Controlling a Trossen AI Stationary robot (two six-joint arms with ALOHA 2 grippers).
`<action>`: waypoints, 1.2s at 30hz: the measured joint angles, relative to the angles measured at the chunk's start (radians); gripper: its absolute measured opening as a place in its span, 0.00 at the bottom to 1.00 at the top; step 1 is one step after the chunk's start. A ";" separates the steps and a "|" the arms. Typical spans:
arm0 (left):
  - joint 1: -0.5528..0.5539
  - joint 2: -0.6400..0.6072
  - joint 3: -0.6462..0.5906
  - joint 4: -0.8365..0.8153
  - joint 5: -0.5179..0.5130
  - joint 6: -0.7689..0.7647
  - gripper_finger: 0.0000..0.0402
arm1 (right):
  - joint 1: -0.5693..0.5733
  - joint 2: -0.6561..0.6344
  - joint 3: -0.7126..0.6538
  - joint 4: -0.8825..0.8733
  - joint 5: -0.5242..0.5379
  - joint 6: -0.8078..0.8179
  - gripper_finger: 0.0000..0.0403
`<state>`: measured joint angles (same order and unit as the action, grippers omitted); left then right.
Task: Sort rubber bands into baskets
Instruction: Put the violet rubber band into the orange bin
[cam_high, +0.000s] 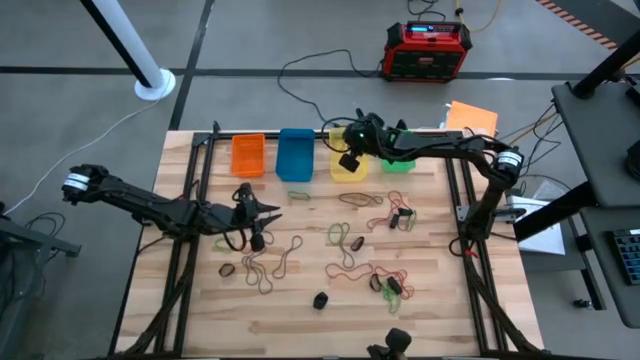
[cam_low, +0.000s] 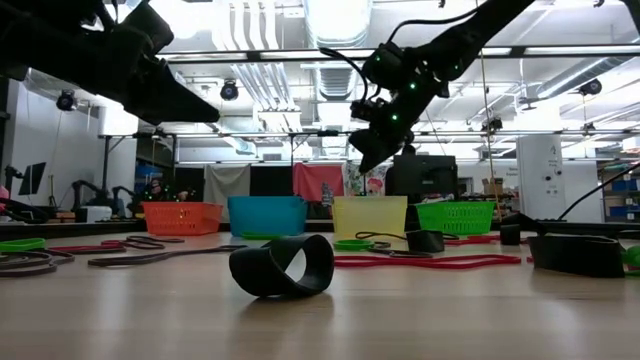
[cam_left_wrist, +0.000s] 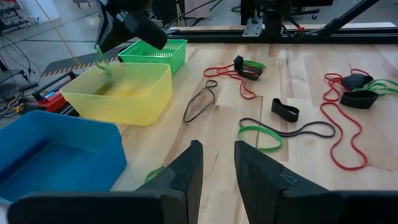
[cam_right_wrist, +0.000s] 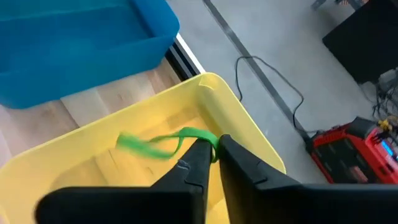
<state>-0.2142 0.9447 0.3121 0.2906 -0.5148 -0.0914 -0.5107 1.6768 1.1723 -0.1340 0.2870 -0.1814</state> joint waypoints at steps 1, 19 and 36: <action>0.000 0.000 0.000 0.002 0.000 0.000 0.19 | -0.001 0.000 0.002 -0.005 0.000 0.007 0.11; 0.000 0.003 0.000 0.001 0.050 -0.124 0.19 | 0.085 -0.178 -0.022 -0.038 -0.141 0.063 0.49; -0.008 0.078 0.268 -0.681 0.377 -0.353 0.19 | 0.375 -0.514 -0.341 0.082 -0.162 0.104 0.49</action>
<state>-0.2218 1.0232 0.5805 -0.3899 -0.1379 -0.4445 -0.1354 1.1625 0.8317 -0.0517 0.1254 -0.0776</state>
